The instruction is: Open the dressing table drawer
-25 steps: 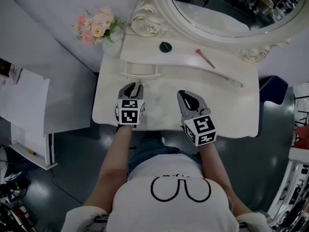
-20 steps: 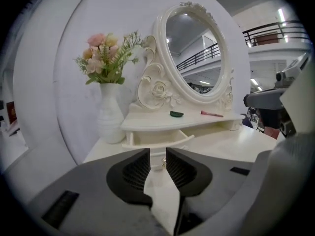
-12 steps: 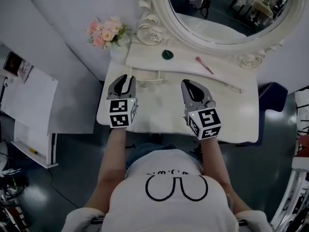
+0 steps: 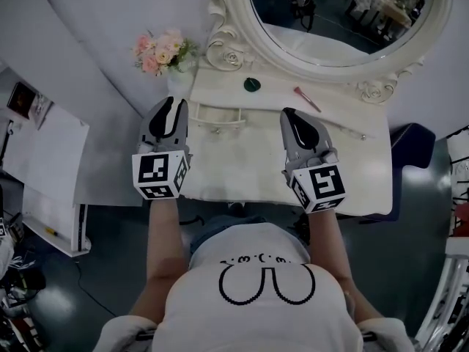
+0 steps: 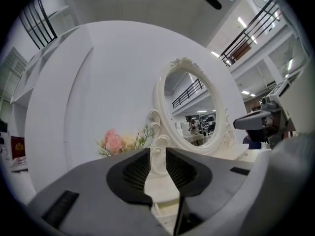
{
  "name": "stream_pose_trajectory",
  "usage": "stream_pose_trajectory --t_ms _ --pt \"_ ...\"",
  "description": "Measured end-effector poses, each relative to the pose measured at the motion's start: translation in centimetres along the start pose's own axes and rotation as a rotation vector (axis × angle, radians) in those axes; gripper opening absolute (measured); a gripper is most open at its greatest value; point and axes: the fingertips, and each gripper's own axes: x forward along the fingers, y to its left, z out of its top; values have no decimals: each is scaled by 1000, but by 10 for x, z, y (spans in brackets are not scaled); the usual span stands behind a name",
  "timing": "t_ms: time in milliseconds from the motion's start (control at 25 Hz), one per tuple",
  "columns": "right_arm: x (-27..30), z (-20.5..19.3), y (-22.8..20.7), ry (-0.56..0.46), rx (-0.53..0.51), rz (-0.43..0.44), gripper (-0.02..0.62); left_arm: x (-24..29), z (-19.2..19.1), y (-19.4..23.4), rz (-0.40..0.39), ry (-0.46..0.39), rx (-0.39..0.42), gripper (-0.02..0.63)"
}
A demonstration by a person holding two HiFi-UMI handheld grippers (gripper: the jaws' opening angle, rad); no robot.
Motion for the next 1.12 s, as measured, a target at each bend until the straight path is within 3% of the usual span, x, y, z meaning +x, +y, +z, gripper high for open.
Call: stream_pose_trajectory --t_ms 160,240,560,1120 --pt "-4 10 -2 -17 -13 -3 -2 -6 21 -3 -17 -55 -19 75" --pt "-6 14 -2 -22 -15 -2 -2 -9 25 -6 -23 -66 -28 -2" --pt "-10 18 5 -19 -35 34 -3 -14 31 -15 -31 -66 -10 -2" --pt "-14 27 -7 -24 -18 19 -3 -11 43 -21 -44 -81 8 -2"
